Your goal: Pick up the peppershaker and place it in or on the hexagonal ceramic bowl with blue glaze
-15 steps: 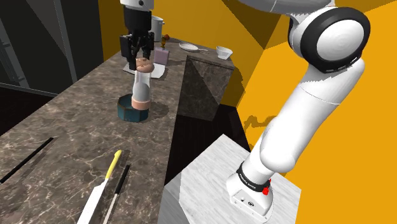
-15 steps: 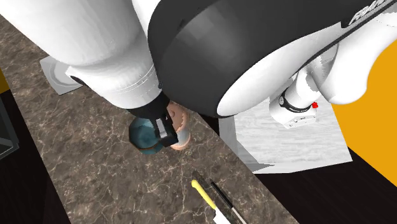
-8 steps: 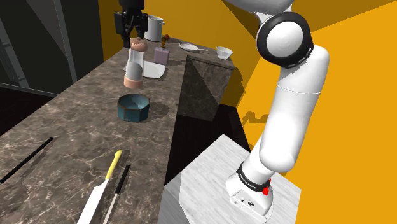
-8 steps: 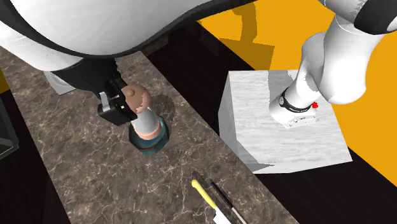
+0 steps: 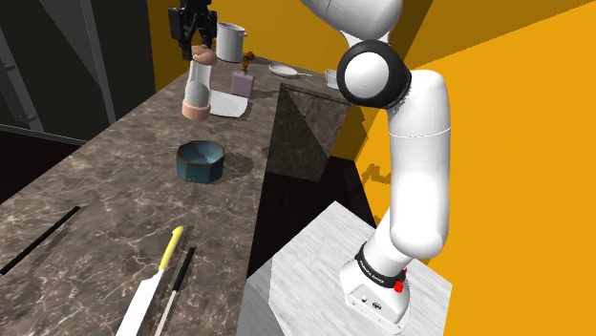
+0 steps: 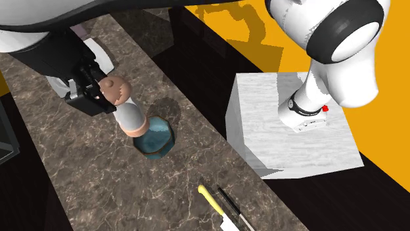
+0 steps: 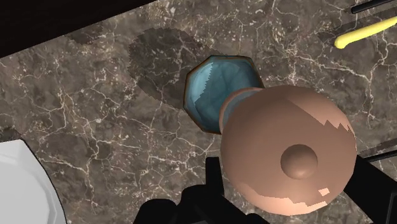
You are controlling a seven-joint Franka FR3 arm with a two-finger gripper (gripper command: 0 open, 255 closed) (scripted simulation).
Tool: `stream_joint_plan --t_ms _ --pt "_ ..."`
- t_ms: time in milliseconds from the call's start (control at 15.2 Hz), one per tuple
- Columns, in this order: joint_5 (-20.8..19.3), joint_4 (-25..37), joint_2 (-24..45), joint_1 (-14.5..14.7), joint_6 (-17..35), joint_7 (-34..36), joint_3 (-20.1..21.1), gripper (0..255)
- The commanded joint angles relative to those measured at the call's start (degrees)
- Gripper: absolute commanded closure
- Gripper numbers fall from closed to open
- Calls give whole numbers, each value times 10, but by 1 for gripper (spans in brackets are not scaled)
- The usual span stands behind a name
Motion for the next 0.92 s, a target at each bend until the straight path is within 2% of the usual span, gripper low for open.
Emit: stream_joint_plan --t_ms 0,396,858 --pt "4 -53 -22 -8 32 1 1 255" --pt "12 -162 -59 -20 103 1 3 255" --pt "17 -251 -81 -28 170 2 3 255"
